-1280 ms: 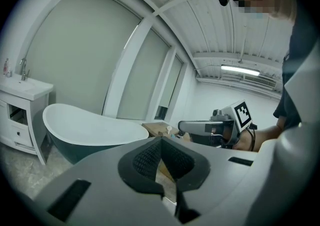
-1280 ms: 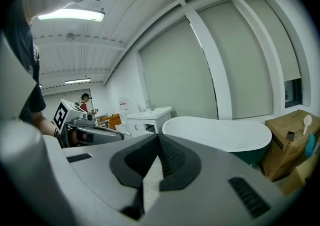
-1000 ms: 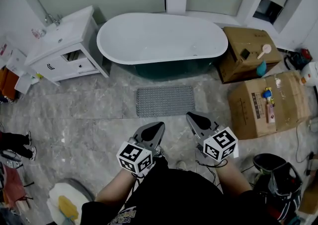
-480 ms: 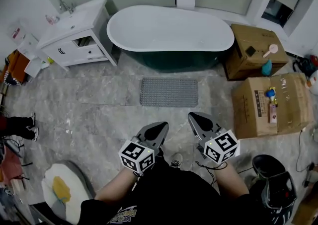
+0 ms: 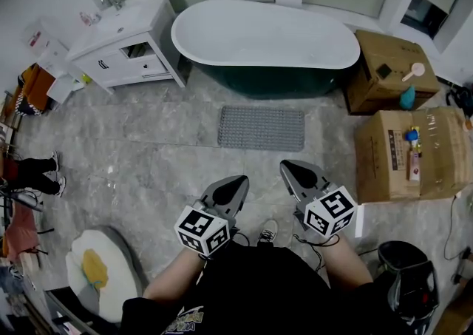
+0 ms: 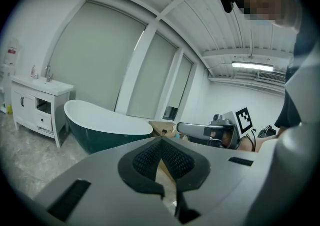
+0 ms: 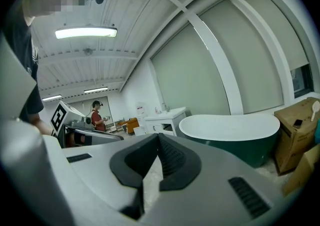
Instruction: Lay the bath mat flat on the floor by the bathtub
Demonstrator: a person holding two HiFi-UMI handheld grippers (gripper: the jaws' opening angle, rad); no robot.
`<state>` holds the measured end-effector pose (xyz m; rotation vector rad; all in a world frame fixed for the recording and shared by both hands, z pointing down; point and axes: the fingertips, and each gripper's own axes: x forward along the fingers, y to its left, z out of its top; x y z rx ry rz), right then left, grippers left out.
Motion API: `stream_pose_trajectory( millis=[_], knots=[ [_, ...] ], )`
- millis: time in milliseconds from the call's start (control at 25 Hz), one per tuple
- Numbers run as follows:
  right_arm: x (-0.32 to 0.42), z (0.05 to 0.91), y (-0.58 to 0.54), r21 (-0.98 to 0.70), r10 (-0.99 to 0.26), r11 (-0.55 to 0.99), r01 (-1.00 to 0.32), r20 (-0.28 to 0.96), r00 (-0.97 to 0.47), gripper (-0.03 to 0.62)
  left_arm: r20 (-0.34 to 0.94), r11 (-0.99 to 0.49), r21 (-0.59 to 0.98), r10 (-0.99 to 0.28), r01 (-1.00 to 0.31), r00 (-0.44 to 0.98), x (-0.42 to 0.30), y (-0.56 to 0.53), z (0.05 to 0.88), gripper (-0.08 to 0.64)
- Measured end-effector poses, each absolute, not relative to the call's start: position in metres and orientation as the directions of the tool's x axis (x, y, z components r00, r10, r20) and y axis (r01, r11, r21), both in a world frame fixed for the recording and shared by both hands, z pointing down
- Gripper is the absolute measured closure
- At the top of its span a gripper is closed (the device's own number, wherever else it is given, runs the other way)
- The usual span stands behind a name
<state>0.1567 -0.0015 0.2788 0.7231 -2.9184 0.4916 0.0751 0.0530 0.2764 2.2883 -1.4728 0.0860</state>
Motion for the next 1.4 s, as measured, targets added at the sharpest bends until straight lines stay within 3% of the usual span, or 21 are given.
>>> stream_pose_trajectory(
  millis=[440, 1400],
  knots=[
    [0.095, 0.273, 0.015, -0.274, -0.426, 0.844, -0.460, 0.177, -0.887, 0.575, 0.254, -0.344, 0.314, -0.868, -0.885, 0.427, 0.012, 0.065, 0.269, 0.545],
    [0.000, 0.272, 0.063, -0.237, -0.582, 0.742, -0.628, 0.239, -0.778, 0.577, 0.207, -0.496, 0.367, -0.781, -0.787, 0.589, -0.099, 0.083, 0.274, 0.545]
  ],
)
